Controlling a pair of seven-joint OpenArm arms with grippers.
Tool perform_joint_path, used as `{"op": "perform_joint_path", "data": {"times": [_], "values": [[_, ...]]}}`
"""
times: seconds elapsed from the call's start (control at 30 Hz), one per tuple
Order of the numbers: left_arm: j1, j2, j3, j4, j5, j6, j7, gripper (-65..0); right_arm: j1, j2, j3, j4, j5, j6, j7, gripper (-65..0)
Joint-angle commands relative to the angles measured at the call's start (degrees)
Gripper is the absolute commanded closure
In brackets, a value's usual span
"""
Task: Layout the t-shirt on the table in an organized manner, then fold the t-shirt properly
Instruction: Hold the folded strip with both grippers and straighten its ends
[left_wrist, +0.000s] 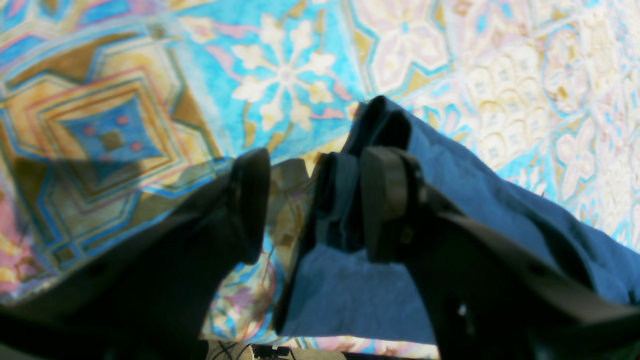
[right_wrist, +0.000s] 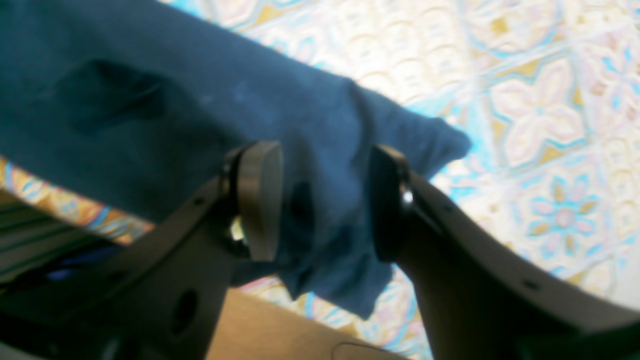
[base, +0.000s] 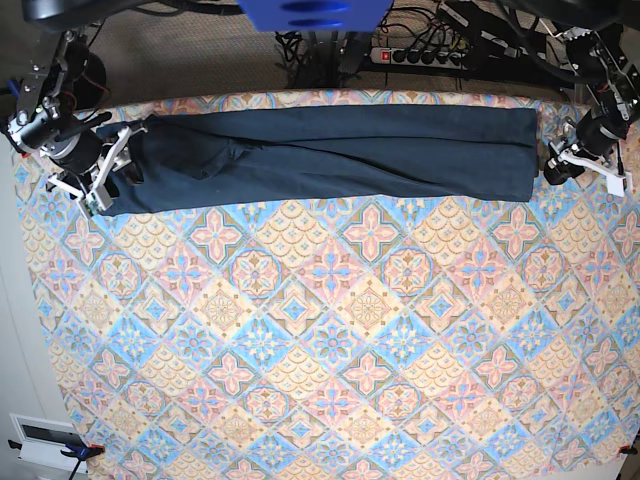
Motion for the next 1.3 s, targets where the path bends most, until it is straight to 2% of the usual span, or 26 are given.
{"op": "perform_joint_path", "data": {"times": [0.0,0.13,0.23,0.3,0.43,0.5,0.6,0.73,0.9,1.07,1.17,1.27], "values": [[0.1,-1.3,-0.5,1.0,-0.8,-0.3,-0.5,-29.9,1.1,1.1,-0.1,0.8,1.1,0.1,1.0,-26.3],[0.0,-1.3,-0.6,1.0,-0.8,-0.3,-0.5,-29.9,1.2,1.1,-0.7,1.2,1.1,0.1,0.9,-26.3],[0.0,-1.3,-0.6,1.0,-0.6,-0.3,-0.6,-29.9,-3.6,1.5,-0.7,1.4,1.3,0.1,0.8,-25.4],[-0.2,-1.3,-0.6,0.9,-0.5,-0.3,-0.7,-29.9,-6.5,1.9,-2.9,1.6,1.3,0.1,0.8,-21.6],[-0.6,-1.2,-0.4,0.9,-0.6,-0.3,-0.7,-29.9,-7.8,6.0,-12.7,1.6,1.3,0.1,1.0,-8.6],[-0.6,-1.2,-0.4,0.9,-0.6,-0.3,-0.7,-29.9,-7.5,6.7,-16.9,1.6,1.1,0.1,1.1,-5.8],[-0.6,-1.2,-0.4,0.9,-0.7,-0.3,-0.7,-29.9,-5.6,6.6,-20.1,1.1,1.1,0.1,1.2,-5.7],[-0.6,-1.2,-0.4,0.9,-0.7,-0.3,-0.7,-29.9,-0.8,6.5,-21.1,0.8,0.1,0.1,1.1,-5.8],[-0.6,-1.2,-0.6,0.9,-0.8,-0.3,-0.7,-29.9,2.4,6.5,-23.9,-1.1,-8.4,0.1,1.1,-10.4],[-0.6,-1.2,-0.6,0.9,-0.8,-0.3,-0.7,-29.9,4.7,5.6,-23.6,-2.6,-18.8,0.1,2.8,-11.3],[-0.6,-1.2,-0.6,0.9,-0.8,-0.3,-0.7,-29.9,5.2,4.7,-22.5,-2.3,-21.5,0.1,6.2,-11.3],[-0.6,-1.2,-0.6,0.9,-0.8,-0.3,-0.7,-29.9,4.9,4.6,-19.1,-1.7,-20.2,0.1,7.6,-11.3]]}}
